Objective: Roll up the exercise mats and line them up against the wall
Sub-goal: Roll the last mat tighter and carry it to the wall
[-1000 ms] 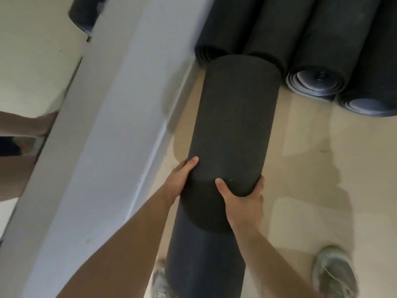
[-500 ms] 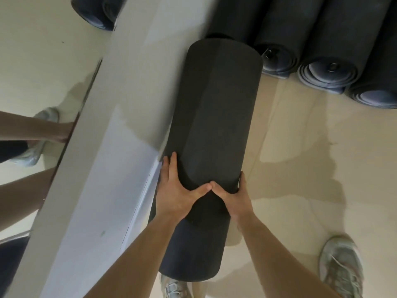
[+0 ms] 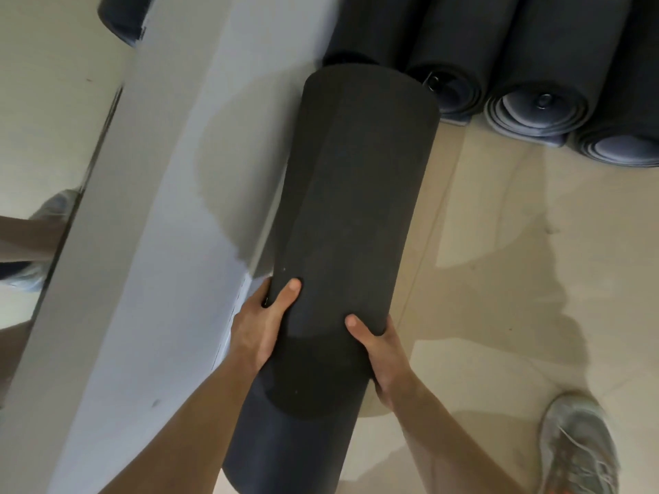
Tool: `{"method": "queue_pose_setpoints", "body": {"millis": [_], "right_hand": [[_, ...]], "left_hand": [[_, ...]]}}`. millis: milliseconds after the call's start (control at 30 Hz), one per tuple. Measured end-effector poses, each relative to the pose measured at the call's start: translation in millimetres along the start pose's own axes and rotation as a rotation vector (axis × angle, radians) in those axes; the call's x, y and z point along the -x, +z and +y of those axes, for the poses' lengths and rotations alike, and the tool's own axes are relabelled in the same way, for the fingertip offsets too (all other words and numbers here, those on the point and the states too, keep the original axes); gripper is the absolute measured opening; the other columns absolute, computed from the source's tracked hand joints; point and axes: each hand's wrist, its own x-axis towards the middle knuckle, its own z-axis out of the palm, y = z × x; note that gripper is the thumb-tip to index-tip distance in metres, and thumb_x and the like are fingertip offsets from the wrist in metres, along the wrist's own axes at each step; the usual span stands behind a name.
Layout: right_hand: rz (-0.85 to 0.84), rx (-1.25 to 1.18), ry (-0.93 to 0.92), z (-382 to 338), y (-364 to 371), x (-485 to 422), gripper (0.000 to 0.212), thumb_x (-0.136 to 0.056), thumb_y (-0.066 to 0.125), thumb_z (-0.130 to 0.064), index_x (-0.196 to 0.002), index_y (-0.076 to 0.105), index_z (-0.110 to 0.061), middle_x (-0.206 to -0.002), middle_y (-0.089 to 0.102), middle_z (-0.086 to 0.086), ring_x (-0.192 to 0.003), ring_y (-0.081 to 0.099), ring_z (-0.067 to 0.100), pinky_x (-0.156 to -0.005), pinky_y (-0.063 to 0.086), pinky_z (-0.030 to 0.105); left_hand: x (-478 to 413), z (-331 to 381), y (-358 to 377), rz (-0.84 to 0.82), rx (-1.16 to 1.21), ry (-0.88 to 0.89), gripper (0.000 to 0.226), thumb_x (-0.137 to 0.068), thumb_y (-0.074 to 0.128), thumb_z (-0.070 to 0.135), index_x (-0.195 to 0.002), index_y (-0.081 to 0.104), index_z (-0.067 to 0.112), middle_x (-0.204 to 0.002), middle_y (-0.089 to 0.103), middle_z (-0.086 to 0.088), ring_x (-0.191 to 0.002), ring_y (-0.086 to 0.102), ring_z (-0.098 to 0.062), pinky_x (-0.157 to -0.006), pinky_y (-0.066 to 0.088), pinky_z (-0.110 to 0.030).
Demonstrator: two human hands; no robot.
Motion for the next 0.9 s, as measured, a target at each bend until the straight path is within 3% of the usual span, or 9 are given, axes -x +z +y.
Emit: {"method": "queue_pose_setpoints", "body": {"millis": [67, 167, 267, 367, 500, 567, 700, 800, 900], "right_hand": [[-0.035, -0.025, -0.011, 0.9, -0.8, 12.6, 0.106, -0.047, 0.1, -0.052, -0.139, 0.056, -0.022, -0.126, 0.073, 0.0, -0.115, 0.071, 0.022, -0.097, 0.058, 0.04], [-0.039, -0.036, -0.043, -2.3, -5.0, 29.0, 0.111, -0.046, 0.101, -0.053, -0.141, 0.055, -0.019, -0.129, 0.072, 0.003, -0.119, 0.069, 0.025, -0.101, 0.054, 0.045], [0.06, -0.044, -0.094, -8.5, -4.4, 27.8, 0.093, -0.055, 0.099, -0.04, -0.137, 0.057, -0.022, -0.121, 0.075, -0.004, -0.111, 0.072, 0.017, -0.091, 0.06, 0.034], [0.221, 0.019, -0.078, -15.9, 8.2, 10.4, 0.104, -0.047, 0.102, -0.049, -0.137, 0.055, -0.027, -0.121, 0.074, -0.006, -0.104, 0.073, 0.011, -0.091, 0.061, 0.032], [0.333, 0.354, -0.008, -21.0, 55.8, -12.2, 0.138, -0.045, 0.091, -0.072, -0.158, 0.024, -0.029, -0.146, 0.052, 0.003, -0.132, 0.055, 0.027, -0.111, 0.047, 0.045], [0.313, 0.444, 0.071, -18.0, 71.6, -16.1, 0.138, -0.055, 0.083, -0.078, -0.162, 0.008, -0.035, -0.154, 0.035, 0.006, -0.141, 0.042, 0.034, -0.116, 0.039, 0.049], [0.141, 0.38, -0.097, 3.0, 46.8, -6.1, 0.087, -0.075, 0.081, -0.066, -0.147, 0.035, -0.052, -0.144, 0.037, -0.008, -0.137, 0.048, 0.023, -0.115, 0.044, 0.046], [0.097, 0.416, -0.107, 0.9, 33.3, -14.9, 0.103, -0.08, 0.081, -0.059, -0.161, 0.02, -0.04, -0.144, 0.033, -0.013, -0.134, 0.041, 0.01, -0.118, 0.037, 0.041], [0.117, 0.418, -0.125, -2.3, 49.7, -27.1, 0.122, -0.067, 0.074, -0.083, -0.163, 0.014, -0.039, -0.157, 0.042, -0.005, -0.143, 0.045, 0.02, -0.12, 0.038, 0.046]], "left_hand": [[6.5, -2.8, -3.7, -0.095, 0.132, 0.01, 0.069, -0.061, 0.067, 0.083, -0.119, 0.073, 0.045, -0.111, 0.077, 0.016, -0.11, 0.071, -0.015, -0.103, 0.051, -0.039], [13.0, 1.1, -5.1, -0.196, 0.266, 0.037, 0.062, -0.074, 0.079, 0.062, -0.126, 0.072, 0.03, -0.114, 0.078, 0.006, -0.107, 0.074, -0.017, -0.095, 0.055, -0.036], [2.9, 11.1, 0.9, -0.258, 0.186, 0.045, 0.067, -0.074, 0.075, 0.065, -0.13, 0.07, 0.03, -0.118, 0.077, 0.007, -0.11, 0.073, -0.016, -0.102, 0.054, -0.04], [-18.6, 15.7, 8.8, -0.096, 0.031, 0.029, 0.064, -0.079, 0.064, 0.078, -0.125, 0.071, 0.034, -0.118, 0.075, 0.012, -0.113, 0.07, -0.016, -0.106, 0.048, -0.035], [-18.8, 13.1, 6.8, 0.218, -0.192, 0.027, 0.056, -0.105, 0.04, 0.061, -0.149, 0.05, 0.028, -0.147, 0.058, -0.003, -0.133, 0.054, -0.03, -0.104, 0.039, -0.038], [-13.7, 5.6, 2.5, 0.227, -0.259, 0.099, 0.06, -0.106, 0.04, 0.056, -0.159, 0.036, 0.029, -0.158, 0.047, -0.001, -0.143, 0.045, -0.029, -0.114, 0.036, -0.042], [-10.2, -14.7, -22.0, 0.247, -0.353, 0.202, 0.099, -0.082, 0.067, 0.072, -0.162, 0.026, 0.03, -0.163, 0.039, 0.0, -0.148, 0.038, -0.027, -0.121, 0.034, -0.049], [-2.5, -22.0, -21.2, 0.18, -0.511, 0.264, 0.122, -0.071, 0.07, 0.079, -0.165, 0.008, 0.032, -0.172, 0.015, 0.001, -0.156, 0.017, -0.024, -0.128, 0.021, -0.046], [0.6, -25.1, -12.5, 0.159, -0.615, 0.323, 0.117, -0.073, 0.045, 0.088, -0.164, -0.006, 0.035, -0.174, 0.0, 0.003, -0.158, 0.008, -0.023, -0.128, 0.019, -0.049]]}}
